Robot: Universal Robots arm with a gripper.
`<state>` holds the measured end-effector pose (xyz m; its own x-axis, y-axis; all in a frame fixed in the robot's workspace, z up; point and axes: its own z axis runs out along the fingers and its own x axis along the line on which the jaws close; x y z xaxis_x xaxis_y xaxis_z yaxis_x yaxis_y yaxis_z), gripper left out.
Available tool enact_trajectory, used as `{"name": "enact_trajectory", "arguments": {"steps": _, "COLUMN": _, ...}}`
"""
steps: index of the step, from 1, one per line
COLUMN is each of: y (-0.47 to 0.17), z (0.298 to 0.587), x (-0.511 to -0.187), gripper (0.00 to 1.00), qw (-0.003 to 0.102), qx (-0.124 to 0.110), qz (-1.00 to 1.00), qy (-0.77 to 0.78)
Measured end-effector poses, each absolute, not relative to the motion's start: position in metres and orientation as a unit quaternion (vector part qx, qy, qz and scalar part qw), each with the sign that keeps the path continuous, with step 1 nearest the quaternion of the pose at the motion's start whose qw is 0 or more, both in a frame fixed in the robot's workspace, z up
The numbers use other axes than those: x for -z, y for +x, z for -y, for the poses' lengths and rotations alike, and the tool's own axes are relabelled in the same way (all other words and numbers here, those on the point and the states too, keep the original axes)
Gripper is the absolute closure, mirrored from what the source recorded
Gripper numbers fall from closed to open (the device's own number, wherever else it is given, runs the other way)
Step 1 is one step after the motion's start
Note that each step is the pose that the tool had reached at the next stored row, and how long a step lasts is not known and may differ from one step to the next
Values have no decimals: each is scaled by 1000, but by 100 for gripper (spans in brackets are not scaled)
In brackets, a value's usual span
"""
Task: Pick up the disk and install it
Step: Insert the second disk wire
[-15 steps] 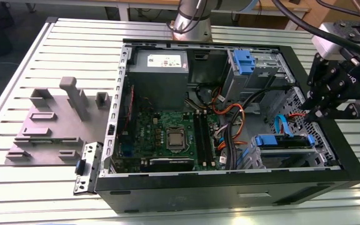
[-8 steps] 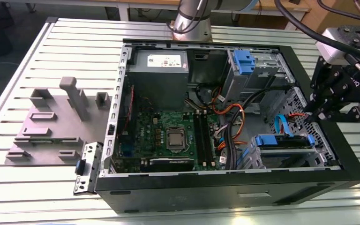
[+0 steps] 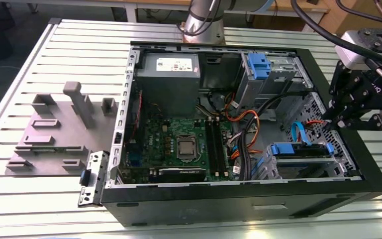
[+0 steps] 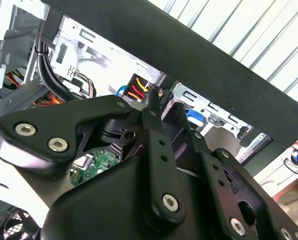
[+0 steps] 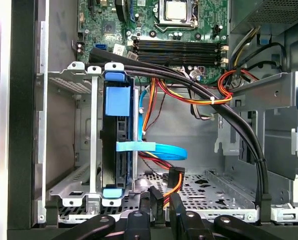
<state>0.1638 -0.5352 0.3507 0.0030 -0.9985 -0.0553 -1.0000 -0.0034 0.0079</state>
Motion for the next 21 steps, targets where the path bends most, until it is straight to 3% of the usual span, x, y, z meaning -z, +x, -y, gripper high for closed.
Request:
{"name": "enact_trajectory", "arguments": {"steps": 2, "y": 164, "z": 535, "x": -351, "gripper": 72, "qw": 17, "qx": -22, "qz": -706, "qy": -708}}
{"name": "enact_trajectory", "arguments": {"steps": 4, "y": 164, "z": 535, "x": -351, "gripper": 83, "qw": 17, "qx": -22, "qz": -706, "qy": -708}}
{"name": "enact_trajectory", "arguments": {"steps": 21, "y": 153, "z": 540, "x": -351, "gripper": 83, "qw": 21, "qx": -18, "qz": -706, "qy": -708}}
